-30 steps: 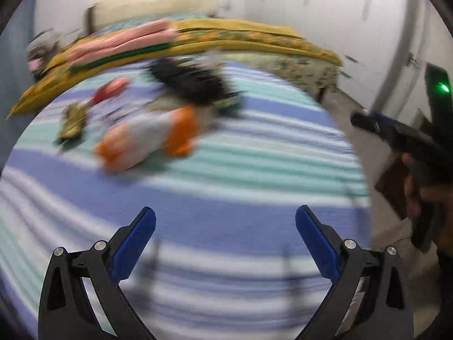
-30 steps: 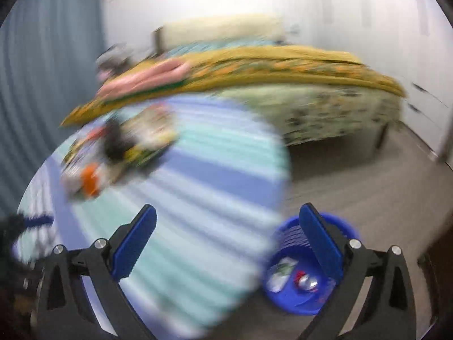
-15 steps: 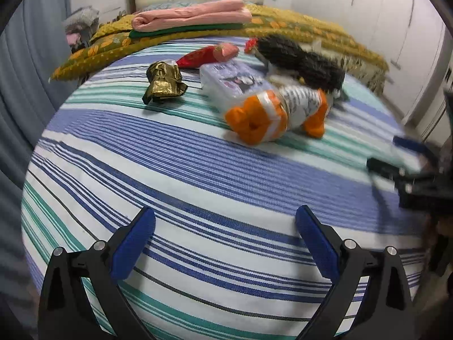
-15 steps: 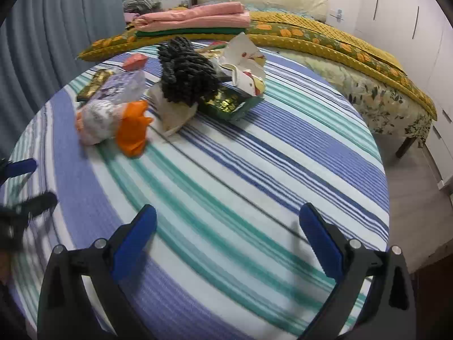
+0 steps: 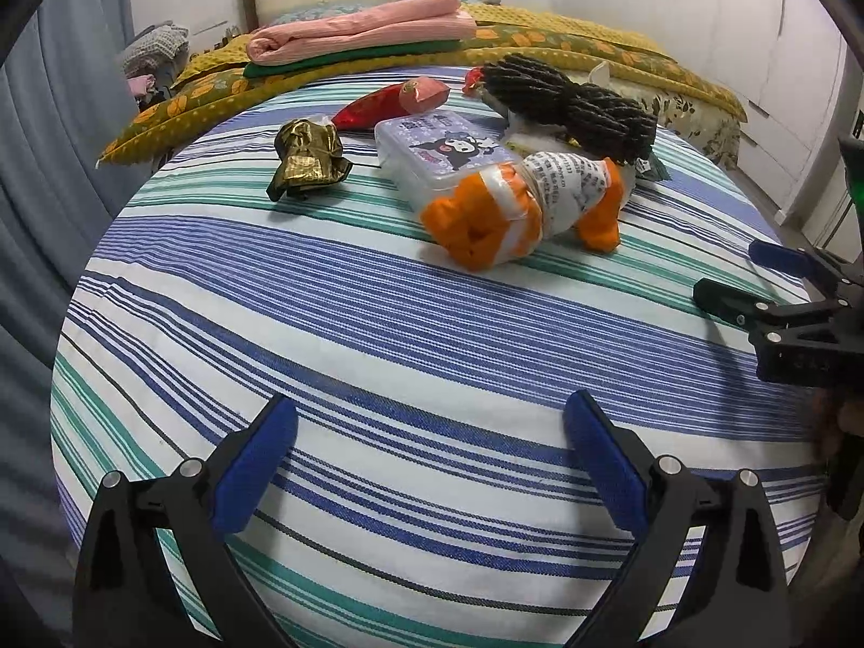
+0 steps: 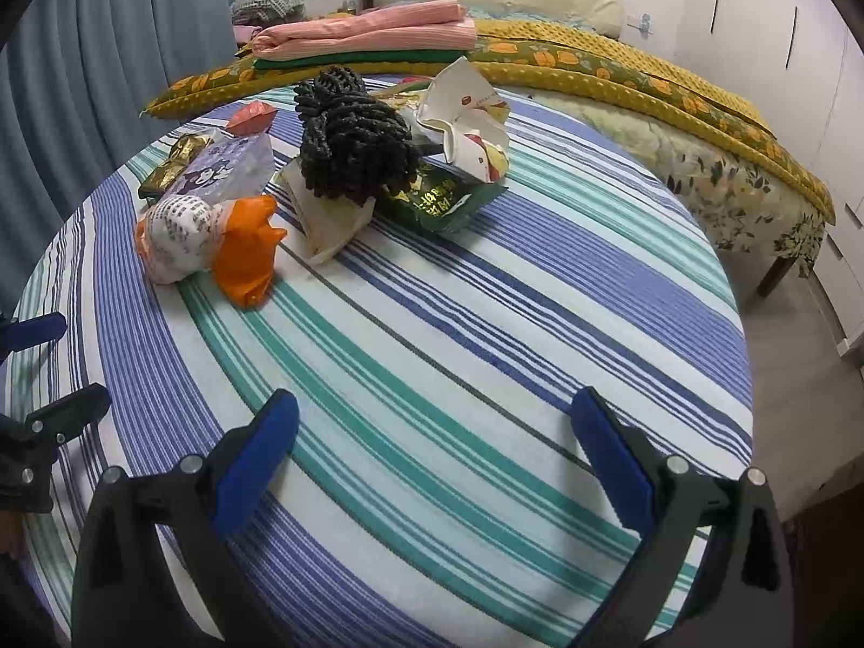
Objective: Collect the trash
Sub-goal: 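Move both open tools back over the table, then grasp the clear Kuromi plastic box with the left tool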
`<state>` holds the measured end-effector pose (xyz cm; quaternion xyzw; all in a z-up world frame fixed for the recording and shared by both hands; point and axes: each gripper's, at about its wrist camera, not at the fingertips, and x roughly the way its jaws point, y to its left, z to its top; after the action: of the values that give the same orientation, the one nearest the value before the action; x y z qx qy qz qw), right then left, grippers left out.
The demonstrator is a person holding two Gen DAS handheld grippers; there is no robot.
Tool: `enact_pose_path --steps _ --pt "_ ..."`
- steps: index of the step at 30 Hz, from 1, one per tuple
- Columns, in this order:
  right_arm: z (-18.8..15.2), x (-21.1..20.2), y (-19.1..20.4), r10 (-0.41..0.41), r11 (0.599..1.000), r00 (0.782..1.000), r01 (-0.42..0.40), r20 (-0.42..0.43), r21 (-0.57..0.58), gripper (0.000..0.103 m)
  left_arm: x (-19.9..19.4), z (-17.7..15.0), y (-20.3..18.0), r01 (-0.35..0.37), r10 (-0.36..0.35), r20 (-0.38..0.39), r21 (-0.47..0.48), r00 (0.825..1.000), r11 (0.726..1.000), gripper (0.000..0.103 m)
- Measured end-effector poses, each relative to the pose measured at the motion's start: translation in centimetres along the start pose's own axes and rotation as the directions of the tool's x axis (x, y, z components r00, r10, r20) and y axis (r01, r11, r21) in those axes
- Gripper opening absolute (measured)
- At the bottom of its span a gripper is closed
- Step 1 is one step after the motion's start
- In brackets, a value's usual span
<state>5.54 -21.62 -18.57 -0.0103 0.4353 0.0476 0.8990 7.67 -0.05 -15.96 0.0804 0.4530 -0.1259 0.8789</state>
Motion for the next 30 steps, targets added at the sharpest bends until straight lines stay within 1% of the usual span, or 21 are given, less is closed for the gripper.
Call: enact_pose_path --steps 6,8,11,14,16,17,18,19,21,22,25,28,29,30 --pt "-0.1 0.0 -0.1 -0.001 1.000 1.000 0.001 -0.001 0.004 0.098 -0.1 -0.1 0.0 0.007 -0.007 0.000 -0.002 1.000 1.000 0.098" --pt "-0.1 0.0 0.0 0.000 1.000 1.000 0.000 -0.001 0.003 0.098 -0.4 -0.2 0.1 0.023 -0.023 0.005 -0.018 1.000 1.000 0.098" --pt "-0.1 0.0 0.0 -0.002 1.000 1.000 0.002 0.000 0.002 0.098 -0.9 0.4 1.6 0.078 -0.076 0.030 -0.085 0.997 0.993 0.098" --pt "-0.1 0.0 0.0 -0.006 1.000 1.000 0.006 0.001 0.000 0.098 -1.8 2.7 3.1 0.125 -0.114 0.075 -0.153 0.991 0.980 0.098" --pt "-0.1 0.0 0.0 -0.006 1.000 1.000 0.006 0.001 0.001 0.098 -2.3 4.9 3.3 0.154 -0.139 0.106 -0.152 0.985 0.976 0.098" --pt "-0.1 0.0 0.0 -0.006 1.000 1.000 0.006 0.001 0.001 0.098 -2.3 6.2 3.0 0.163 -0.148 0.115 -0.135 0.982 0.977 0.098" --pt "-0.1 0.0 -0.1 -0.004 1.000 1.000 0.004 0.000 0.002 0.098 -1.9 7.5 2.6 0.160 -0.148 0.108 -0.114 0.983 0.980 0.098" --pt "-0.1 0.0 -0.1 -0.001 1.000 1.000 0.001 -0.001 0.005 0.098 -1.2 9.1 1.9 0.146 -0.139 0.085 -0.083 0.987 0.986 0.098" --pt "-0.1 0.0 -0.1 0.002 1.000 1.000 -0.002 -0.003 0.008 0.098 0.9 11.5 0.8 0.113 -0.112 0.031 -0.034 0.993 0.993 0.098" --pt "-0.1 0.1 -0.1 0.004 1.000 1.000 -0.004 -0.004 0.010 0.098 2.7 13.1 0.2 0.083 -0.083 -0.014 -0.014 0.996 0.996 0.098" --pt "-0.1 0.0 -0.1 0.003 1.000 1.000 -0.003 -0.003 0.008 0.098 5.8 14.8 -0.6 0.039 -0.038 -0.090 0.011 0.995 0.999 0.097" --pt "-0.1 0.1 -0.2 0.003 1.000 1.000 -0.003 -0.003 0.008 0.098 8.1 15.2 -0.7 -0.006 0.008 -0.150 0.011 0.989 1.000 0.096" --pt "-0.1 0.1 -0.2 0.004 1.000 1.000 -0.004 -0.003 0.009 0.098 8.5 15.2 -0.4 0.002 -0.003 -0.160 -0.004 0.987 1.000 0.094" --pt "-0.1 0.1 -0.2 0.006 1.000 1.000 -0.005 -0.004 0.011 0.098 8.5 15.1 -0.2 0.012 -0.015 -0.166 -0.019 0.986 1.000 0.089"
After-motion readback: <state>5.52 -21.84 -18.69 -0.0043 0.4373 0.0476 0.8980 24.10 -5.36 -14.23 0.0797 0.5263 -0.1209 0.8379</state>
